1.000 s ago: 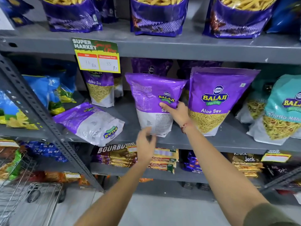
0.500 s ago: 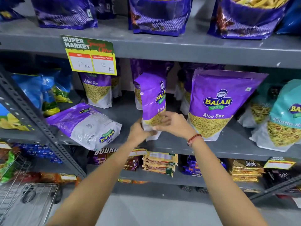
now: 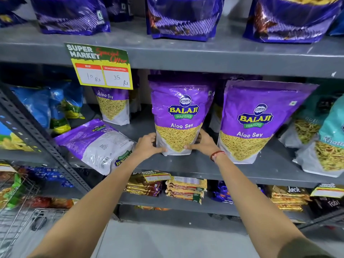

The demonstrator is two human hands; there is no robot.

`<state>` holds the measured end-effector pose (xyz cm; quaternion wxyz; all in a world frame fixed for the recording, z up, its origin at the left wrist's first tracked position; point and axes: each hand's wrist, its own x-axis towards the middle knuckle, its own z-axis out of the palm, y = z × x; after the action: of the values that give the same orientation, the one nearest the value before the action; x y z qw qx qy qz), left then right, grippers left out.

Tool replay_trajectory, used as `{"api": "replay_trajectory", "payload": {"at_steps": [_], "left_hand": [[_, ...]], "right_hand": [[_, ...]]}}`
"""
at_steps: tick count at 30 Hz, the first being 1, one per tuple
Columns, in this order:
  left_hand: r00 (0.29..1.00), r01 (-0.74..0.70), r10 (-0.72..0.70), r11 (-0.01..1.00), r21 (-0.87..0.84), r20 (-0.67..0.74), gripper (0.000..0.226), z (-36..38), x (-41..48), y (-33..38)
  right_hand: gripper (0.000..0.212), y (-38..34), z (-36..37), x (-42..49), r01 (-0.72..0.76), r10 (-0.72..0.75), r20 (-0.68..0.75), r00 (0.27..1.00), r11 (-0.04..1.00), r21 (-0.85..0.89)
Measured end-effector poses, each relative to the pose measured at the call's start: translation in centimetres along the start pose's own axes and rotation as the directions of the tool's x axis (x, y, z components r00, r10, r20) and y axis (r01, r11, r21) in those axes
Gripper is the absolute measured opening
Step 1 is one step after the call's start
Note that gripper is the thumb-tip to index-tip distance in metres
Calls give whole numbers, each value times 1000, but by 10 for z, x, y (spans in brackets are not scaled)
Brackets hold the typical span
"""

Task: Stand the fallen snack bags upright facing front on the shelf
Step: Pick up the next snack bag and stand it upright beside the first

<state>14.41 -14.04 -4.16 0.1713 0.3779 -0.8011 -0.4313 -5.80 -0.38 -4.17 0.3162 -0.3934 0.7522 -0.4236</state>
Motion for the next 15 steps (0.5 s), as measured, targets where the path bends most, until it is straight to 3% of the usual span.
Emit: {"api": "replay_trajectory", "payload": {"at_steps": [3,15], "left_hand": [[1000,2,-2,1000,3,-11,60,1,-2,1],[998,28,-27,1000,-7,64,58,-10,-8,2]], "right_hand": [[81,-11,5,-9,4,-4,-44,999,1000,-6],[85,-5,21,-23,24,-30,-109,994,998,-55]]}}
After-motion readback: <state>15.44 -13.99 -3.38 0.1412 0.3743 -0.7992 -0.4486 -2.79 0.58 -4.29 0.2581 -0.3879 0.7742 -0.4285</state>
